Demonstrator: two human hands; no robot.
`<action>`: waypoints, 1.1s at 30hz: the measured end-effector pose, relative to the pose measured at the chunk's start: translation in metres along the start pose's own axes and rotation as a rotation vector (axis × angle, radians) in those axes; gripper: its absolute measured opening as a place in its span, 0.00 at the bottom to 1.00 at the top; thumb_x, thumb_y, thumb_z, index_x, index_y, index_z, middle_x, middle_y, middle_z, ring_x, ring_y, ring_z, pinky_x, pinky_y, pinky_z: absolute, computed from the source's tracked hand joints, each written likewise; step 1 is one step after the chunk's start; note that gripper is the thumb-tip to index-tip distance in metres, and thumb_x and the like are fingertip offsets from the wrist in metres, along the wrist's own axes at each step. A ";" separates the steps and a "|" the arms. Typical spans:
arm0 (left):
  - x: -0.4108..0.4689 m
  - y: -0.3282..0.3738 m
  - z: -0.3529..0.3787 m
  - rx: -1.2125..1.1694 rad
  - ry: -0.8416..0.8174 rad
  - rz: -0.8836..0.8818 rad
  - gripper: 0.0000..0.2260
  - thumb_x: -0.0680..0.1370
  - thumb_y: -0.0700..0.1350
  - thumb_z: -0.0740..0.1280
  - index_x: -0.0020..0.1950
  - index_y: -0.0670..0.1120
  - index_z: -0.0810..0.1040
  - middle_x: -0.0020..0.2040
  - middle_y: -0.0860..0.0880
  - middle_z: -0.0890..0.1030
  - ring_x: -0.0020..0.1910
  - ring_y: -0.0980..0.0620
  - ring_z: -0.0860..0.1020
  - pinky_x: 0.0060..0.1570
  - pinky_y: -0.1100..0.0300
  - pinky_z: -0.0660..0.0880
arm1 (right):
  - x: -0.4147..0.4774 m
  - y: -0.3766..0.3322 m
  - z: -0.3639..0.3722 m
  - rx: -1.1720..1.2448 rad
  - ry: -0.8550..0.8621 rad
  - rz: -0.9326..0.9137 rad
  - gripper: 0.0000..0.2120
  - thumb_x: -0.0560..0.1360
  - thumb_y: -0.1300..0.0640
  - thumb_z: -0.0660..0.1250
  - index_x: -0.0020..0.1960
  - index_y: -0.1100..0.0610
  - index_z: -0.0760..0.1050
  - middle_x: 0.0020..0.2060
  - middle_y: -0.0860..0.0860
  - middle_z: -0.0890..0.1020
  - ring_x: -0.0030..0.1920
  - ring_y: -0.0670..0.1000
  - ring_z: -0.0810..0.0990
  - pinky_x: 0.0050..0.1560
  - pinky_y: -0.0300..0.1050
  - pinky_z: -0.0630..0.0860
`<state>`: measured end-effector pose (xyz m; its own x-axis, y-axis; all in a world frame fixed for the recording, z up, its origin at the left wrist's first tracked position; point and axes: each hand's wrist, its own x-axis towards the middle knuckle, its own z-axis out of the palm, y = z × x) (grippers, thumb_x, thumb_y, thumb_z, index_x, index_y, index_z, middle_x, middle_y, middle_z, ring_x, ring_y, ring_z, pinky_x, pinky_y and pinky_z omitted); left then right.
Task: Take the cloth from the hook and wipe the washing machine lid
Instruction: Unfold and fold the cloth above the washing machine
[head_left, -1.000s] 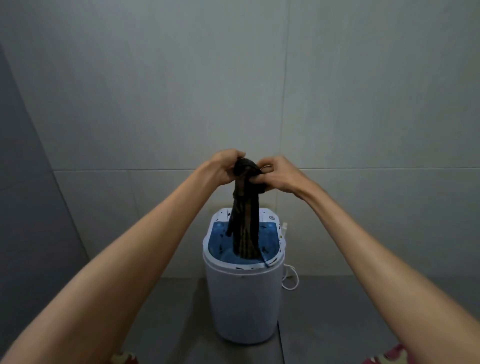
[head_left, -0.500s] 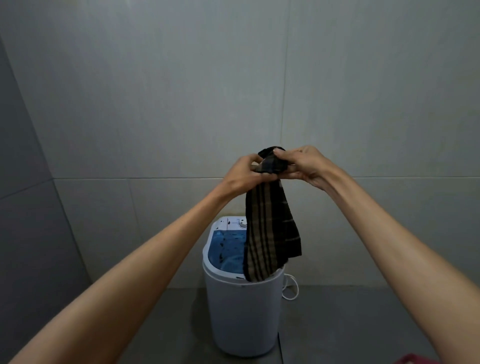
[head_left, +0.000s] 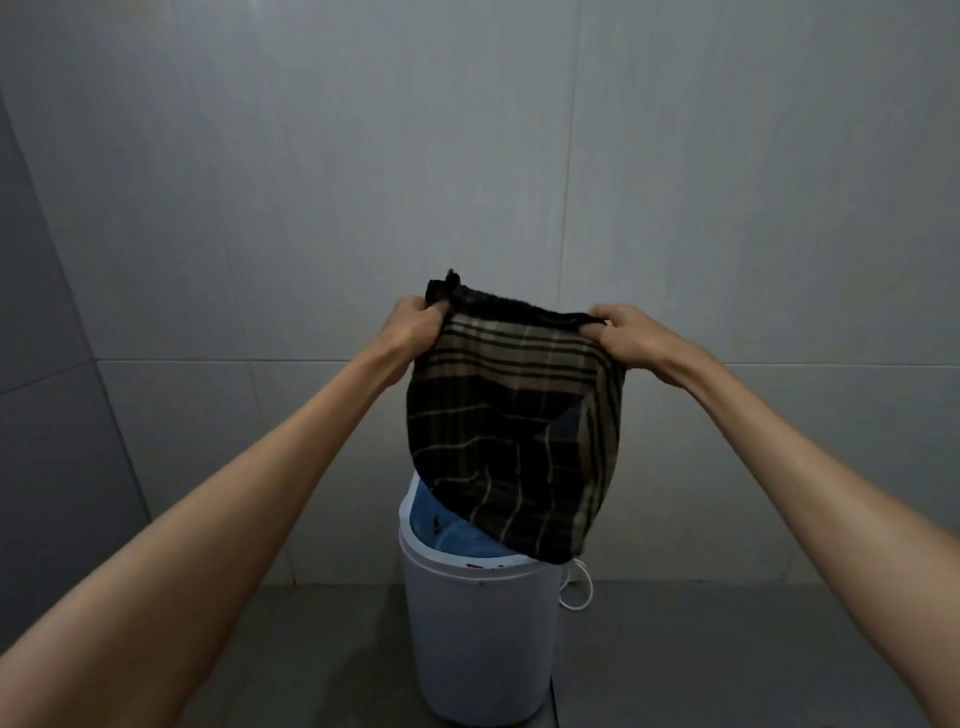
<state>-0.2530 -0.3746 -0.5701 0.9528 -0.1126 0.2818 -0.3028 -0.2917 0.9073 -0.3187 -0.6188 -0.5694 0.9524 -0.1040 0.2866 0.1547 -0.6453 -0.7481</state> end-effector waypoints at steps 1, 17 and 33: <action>0.001 -0.001 -0.001 0.022 -0.015 0.000 0.13 0.81 0.49 0.59 0.50 0.42 0.78 0.43 0.48 0.79 0.41 0.52 0.77 0.46 0.56 0.73 | 0.001 -0.001 0.003 -0.049 0.001 -0.029 0.06 0.81 0.59 0.60 0.48 0.57 0.75 0.38 0.51 0.77 0.37 0.44 0.73 0.34 0.29 0.69; -0.005 0.012 0.002 -0.062 -0.063 0.063 0.10 0.75 0.40 0.68 0.53 0.37 0.82 0.42 0.45 0.81 0.41 0.50 0.79 0.44 0.59 0.77 | 0.005 -0.009 0.022 0.119 -0.088 0.141 0.09 0.80 0.55 0.60 0.43 0.55 0.75 0.38 0.53 0.80 0.38 0.51 0.78 0.38 0.43 0.76; -0.024 -0.006 0.032 0.101 0.045 0.303 0.17 0.69 0.48 0.68 0.55 0.44 0.74 0.48 0.46 0.78 0.46 0.49 0.78 0.48 0.49 0.80 | 0.025 -0.022 0.040 0.848 0.018 0.093 0.12 0.74 0.73 0.65 0.55 0.65 0.77 0.44 0.57 0.86 0.42 0.52 0.85 0.34 0.43 0.82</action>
<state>-0.2744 -0.4003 -0.5921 0.8182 -0.1671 0.5501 -0.5713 -0.3444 0.7450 -0.2880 -0.5772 -0.5695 0.9678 -0.1454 0.2056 0.2271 0.1510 -0.9621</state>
